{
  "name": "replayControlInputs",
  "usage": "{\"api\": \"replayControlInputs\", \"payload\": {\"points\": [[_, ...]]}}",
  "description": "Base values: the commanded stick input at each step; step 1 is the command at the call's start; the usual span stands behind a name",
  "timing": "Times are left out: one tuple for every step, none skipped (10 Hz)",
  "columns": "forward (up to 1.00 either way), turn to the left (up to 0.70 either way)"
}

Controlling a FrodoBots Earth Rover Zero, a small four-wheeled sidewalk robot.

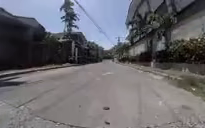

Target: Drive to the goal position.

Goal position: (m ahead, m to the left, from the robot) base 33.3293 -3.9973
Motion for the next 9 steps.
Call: {"api": "replayControlInputs", "payload": {"points": [[1.0, -0.16], [1.0, 0.06], [1.0, 0.06], [1.0, 0.06], [1.0, 0.06], [1.0, 0.06], [1.0, 0.06], [1.0, 0.06], [1.0, 0.06]]}}
